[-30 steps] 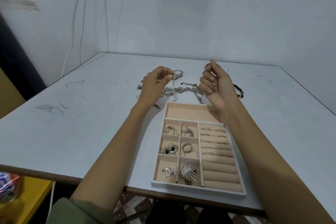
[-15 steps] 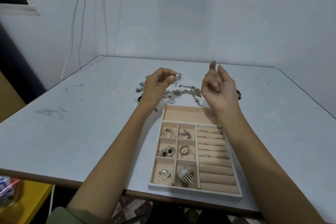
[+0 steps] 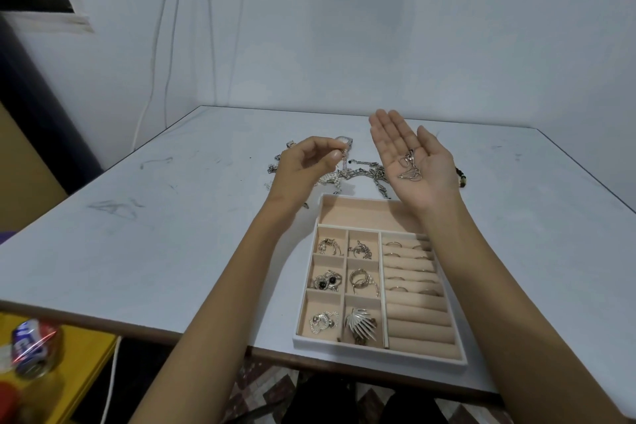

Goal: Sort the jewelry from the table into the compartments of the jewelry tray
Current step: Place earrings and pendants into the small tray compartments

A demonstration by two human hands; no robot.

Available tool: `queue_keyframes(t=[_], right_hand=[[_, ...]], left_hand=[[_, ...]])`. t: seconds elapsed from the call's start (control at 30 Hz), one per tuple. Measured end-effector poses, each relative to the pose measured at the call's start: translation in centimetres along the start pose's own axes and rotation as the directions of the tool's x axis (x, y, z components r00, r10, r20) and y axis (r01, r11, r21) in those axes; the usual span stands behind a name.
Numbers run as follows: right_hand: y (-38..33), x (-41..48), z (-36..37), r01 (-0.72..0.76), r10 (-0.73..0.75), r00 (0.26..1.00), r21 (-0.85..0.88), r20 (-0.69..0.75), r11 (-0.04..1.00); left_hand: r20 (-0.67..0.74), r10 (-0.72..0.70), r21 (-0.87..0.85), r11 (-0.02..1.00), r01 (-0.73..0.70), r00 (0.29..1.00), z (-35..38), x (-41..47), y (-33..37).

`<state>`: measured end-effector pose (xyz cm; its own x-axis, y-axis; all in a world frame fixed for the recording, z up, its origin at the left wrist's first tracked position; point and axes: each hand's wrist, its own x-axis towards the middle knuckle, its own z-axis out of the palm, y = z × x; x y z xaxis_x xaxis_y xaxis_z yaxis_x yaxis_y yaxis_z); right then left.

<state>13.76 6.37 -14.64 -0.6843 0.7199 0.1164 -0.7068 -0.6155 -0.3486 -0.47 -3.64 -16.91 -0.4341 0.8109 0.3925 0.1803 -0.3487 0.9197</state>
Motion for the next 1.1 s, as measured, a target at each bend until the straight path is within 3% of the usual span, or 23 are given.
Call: queue_keyframes(t=[0.27, 0.8, 0.97, 1.1], right_hand=[[0.8, -2.3, 0.5, -0.080, 0.079, 0.996, -0.036, -0.029, 0.996], [0.8, -3.9, 0.3, -0.111, 0.103, 0.990, -0.080, -0.091, 0.991], [0.9, -3.9, 0.3, -0.114, 0.104, 0.989, -0.093, -0.107, 0.989], [1.0, -4.0, 0.3, -0.113, 0.102, 0.989, -0.100, -0.107, 0.989]], left_hand=[[0.019, -0.054, -0.011, 0.998, 0.054, 0.998, -0.8, -3.5, 1.3], [0.416, -0.021, 0.176, 0.983, -0.058, 0.909, -3.8, -10.3, 2.0], [0.442, -0.111, 0.208, 0.978, 0.018, 0.890, -4.3, -11.5, 2.1], [0.471, -0.086, 0.229, 0.973, -0.028, 0.878, -4.3, -11.8, 2.0]])
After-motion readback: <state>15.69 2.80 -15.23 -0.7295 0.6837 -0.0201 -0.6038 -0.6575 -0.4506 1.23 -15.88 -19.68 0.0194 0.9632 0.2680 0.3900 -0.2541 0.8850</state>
